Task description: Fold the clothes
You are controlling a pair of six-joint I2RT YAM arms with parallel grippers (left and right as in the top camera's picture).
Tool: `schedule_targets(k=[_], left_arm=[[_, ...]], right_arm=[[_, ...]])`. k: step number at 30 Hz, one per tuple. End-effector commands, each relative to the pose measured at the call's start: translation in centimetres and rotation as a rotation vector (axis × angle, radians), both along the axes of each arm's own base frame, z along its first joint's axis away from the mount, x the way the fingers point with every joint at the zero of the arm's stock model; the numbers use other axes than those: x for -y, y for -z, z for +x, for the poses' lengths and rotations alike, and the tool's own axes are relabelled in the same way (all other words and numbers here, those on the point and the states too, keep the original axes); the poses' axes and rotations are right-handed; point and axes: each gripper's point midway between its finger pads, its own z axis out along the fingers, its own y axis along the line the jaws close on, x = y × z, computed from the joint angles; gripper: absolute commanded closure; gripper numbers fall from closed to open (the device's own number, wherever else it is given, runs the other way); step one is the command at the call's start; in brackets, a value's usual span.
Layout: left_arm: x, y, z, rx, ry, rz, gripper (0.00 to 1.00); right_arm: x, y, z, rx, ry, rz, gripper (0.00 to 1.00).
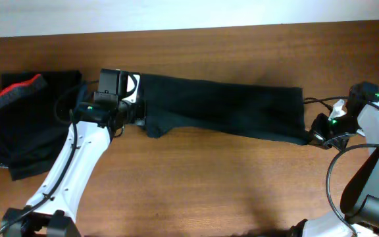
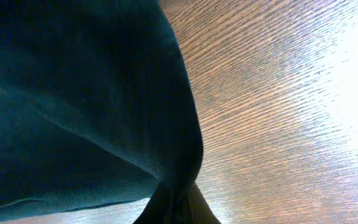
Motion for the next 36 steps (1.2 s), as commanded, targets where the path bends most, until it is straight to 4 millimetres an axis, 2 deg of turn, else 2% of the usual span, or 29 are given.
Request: schedule_targets(k=[1, 14, 17, 19, 24, 26, 28, 32, 36], left_arm=[[-0.3, 1.0, 0.4, -0.014, -0.019, 0.017, 1.00], [0.1, 0.7, 2.1, 0.047, -0.020, 0.004, 0.99], [0.1, 1.6, 2.2, 0.029, -0.019, 0.007, 0.99], [0.1, 2.8, 2.3, -0.003, -0.019, 0.014, 1.00], [0.1, 5.3, 2.2, -0.061, -0.019, 0.028, 0.99], [0.2, 6.3, 2.4, -0.077, -0.019, 0.031, 0.99], [0.2, 6.4, 2.6, -0.072, -0.019, 0.030, 0.99], [0.3, 6.1, 3.3, -0.043, -0.019, 0.024, 1.00], [0.5, 5.7, 4.0, -0.010, -0.020, 0.016, 0.99]], right_arm=[[0.4, -0.5, 0.5, 0.018, 0.013, -0.007, 0.96], [0.5, -0.3, 0.8, 0.028, 0.013, -0.012, 0.95], [0.6, 0.0, 1.0, 0.030, 0.012, -0.013, 0.95], [0.7, 0.1, 1.3, 0.038, 0.012, -0.017, 0.83], [0.9, 0.4, 1.6, 0.043, 0.012, -0.019, 0.81], [1.0, 0.4, 2.0, 0.058, 0.012, -0.026, 0.82], [1.2, 0.4, 2.4, 0.075, 0.012, -0.034, 0.82], [1.5, 0.4, 3.3, 0.113, 0.012, -0.045, 0.86], [1.2, 0.1, 5.5, 0.189, -0.023, -0.079, 0.86]])
